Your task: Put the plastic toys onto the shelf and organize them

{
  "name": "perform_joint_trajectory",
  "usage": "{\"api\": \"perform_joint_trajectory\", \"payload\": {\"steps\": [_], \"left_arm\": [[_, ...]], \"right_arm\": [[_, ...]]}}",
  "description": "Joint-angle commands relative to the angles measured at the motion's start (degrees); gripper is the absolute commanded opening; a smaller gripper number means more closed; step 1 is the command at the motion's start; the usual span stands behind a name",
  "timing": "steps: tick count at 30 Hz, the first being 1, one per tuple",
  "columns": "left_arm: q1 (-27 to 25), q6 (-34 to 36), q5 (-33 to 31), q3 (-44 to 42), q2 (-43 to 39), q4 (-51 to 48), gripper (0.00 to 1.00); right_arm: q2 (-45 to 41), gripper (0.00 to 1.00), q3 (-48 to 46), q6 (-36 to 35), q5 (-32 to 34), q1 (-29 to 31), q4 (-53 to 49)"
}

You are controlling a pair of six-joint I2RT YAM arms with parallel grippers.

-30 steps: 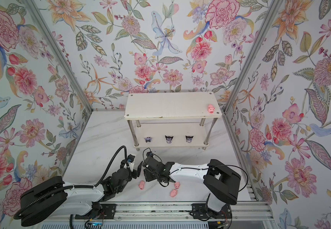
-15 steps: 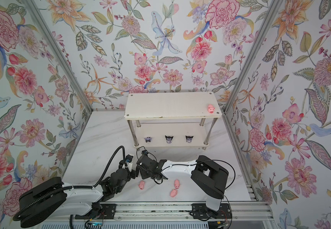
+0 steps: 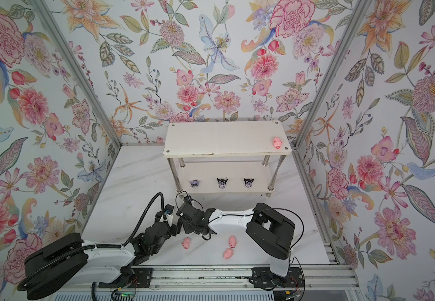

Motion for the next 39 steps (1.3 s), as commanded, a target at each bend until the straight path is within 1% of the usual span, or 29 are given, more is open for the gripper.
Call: {"api": "perform_joint_trajectory", "payload": {"steps": [1, 7, 10, 13, 16, 18, 22, 27, 29, 31, 32, 34, 35, 38, 39], "left_arm": [[0.53, -0.59, 0.36, -0.11, -1.63, 2.11, 0.76], [0.62, -0.5, 0.01, -0.76, -4.04, 1.28, 0.77], [0.7, -0.51, -0.08, -1.29, -5.46, 1.05, 0.77], [0.79, -0.59, -0.29, -1.87, -6.91, 0.76, 0.77], [1.05, -0.76, -0.71, -2.37, -8.41, 0.46, 0.77], [1.28, -0.94, -0.69, -2.67, -9.02, 0.52, 0.77], [1.36, -1.21, 0.22, -2.79, -8.79, 1.19, 0.77], [1.5, -1.71, 2.08, -2.32, -6.9, 1.89, 0.77], [1.52, -2.21, 2.87, -2.24, -6.02, 2.49, 0.77], [1.58, -2.47, 3.59, -2.04, -5.13, 2.9, 0.77], [1.59, -2.6, 3.87, -1.99, -4.79, 3.06, 0.77], [1.59, -3.01, 4.5, -1.9, -4.15, 3.48, 0.78], [1.59, -3.23, 4.79, -1.97, -3.89, 3.67, 0.77], [1.58, -3.73, 5.77, -1.8, -3.03, 4.18, 0.77], [1.59, -3.84, 6.02, -1.71, -2.96, 4.19, 0.77]], "right_arm": [[-4.01, 0.0, -0.49, -5.39, 0.38, -0.42, -4.04], [-13.05, 0.0, 1.51, -17.13, -1.99, -1.58, -12.72], [-16.66, 0.0, 1.54, -19.22, -4.86, -2.91, -15.27], [-18.54, 0.0, -0.15, -19.3, -6.54, -3.65, -15.38], [-17.45, 0.0, -1.92, -17.85, -7.98, -3.41, -14.13], [-15.26, 0.0, -2.45, -17.19, -8.66, -2.35, -13.02], [-9.12, 0.0, -0.85, -16.65, -7.34, 1.21, -12.94], [-3.69, 0.0, 1.36, -16.22, -6.5, 4.39, -12.94], [-2.73, 0.13, 1.59, -15.7, -6.29, 5.05, -12.95], [-2.9, 0.27, 1.28, -14.94, -6.21, 5.47, -12.96], [-3.3, 0.33, 0.91, -14.49, -6.13, 5.66, -12.75], [-4.96, 0.38, -0.39, -13.19, -6.02, 5.93, -11.96], [-5.92, 0.39, -1.26, -12.43, -5.88, 6.02, -11.47], [-9.73, 0.4, -4.98, -9.19, -5.7, 6.03, -8.81], [-11.27, 0.39, -6.68, -7.79, -6.04, 5.93, -7.39]]}}
